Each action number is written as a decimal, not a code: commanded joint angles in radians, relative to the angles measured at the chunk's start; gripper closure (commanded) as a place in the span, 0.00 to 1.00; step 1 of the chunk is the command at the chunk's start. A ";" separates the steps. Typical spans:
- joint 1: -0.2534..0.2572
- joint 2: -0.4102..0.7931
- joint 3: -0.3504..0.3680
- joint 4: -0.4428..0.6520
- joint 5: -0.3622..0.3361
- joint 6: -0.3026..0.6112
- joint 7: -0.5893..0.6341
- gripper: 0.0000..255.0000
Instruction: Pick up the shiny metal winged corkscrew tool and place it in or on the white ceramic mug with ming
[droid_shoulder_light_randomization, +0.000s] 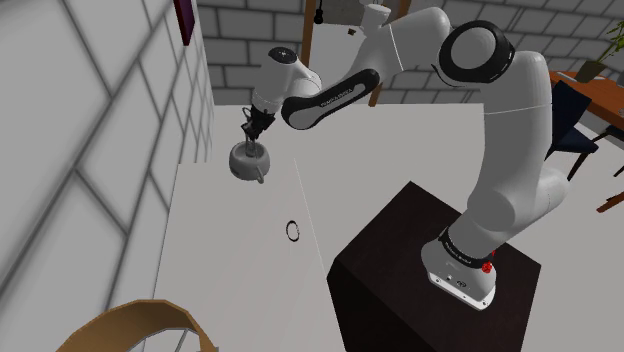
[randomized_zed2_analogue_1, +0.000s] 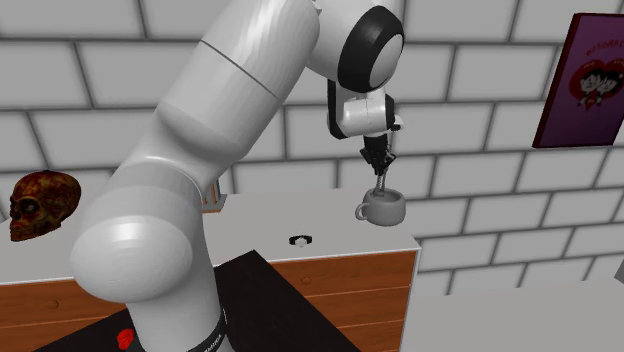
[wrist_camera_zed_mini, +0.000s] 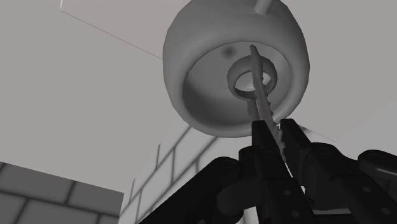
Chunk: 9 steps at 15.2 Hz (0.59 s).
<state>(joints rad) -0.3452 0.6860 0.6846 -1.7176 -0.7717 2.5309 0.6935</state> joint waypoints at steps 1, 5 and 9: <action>0.000 0.000 0.000 0.000 0.000 0.000 0.000 1.00; 0.000 0.000 0.000 0.000 0.000 0.000 0.000 0.00; -0.018 -0.030 0.019 -0.020 0.018 -0.009 -0.008 0.00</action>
<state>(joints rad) -0.3536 0.6722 0.6940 -1.7263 -0.7629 2.5255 0.6893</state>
